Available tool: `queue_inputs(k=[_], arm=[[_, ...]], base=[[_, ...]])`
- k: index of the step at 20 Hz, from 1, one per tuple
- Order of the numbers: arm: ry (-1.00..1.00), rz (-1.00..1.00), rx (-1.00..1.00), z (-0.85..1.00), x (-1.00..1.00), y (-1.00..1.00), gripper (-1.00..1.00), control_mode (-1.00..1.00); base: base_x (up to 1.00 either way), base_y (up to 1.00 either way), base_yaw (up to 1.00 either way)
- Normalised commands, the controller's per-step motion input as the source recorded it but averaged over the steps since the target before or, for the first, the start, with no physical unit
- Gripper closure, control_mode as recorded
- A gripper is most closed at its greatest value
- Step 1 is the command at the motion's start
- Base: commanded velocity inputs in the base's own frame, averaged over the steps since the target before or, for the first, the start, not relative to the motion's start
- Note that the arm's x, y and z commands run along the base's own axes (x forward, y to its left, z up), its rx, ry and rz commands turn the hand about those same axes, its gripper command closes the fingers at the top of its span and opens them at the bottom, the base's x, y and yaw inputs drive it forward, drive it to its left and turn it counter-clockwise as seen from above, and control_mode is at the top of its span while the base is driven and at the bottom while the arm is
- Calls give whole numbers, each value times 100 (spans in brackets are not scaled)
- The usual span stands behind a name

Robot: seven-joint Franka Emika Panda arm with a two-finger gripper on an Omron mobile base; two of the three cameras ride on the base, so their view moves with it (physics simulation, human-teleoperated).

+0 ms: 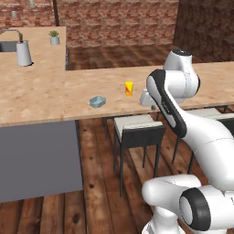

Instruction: Pick the cup and tupperware and place them in the sink. Then turn on the water.

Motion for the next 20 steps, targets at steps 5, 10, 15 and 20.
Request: queue_inputs(k=[5, 10, 15, 20], arm=[[0, 0, 0, 0, 0, 0, -100, 100], [0, 0, 0, 0, 0, 0, -100, 100], [0, 0, 0, 0, 0, 0, -100, 100], [0, 0, 0, 0, 0, 0, -100, 100]], base=[[0, 0, 0], [0, 0, 0], [0, 0, 0], [26, 0, 0]])
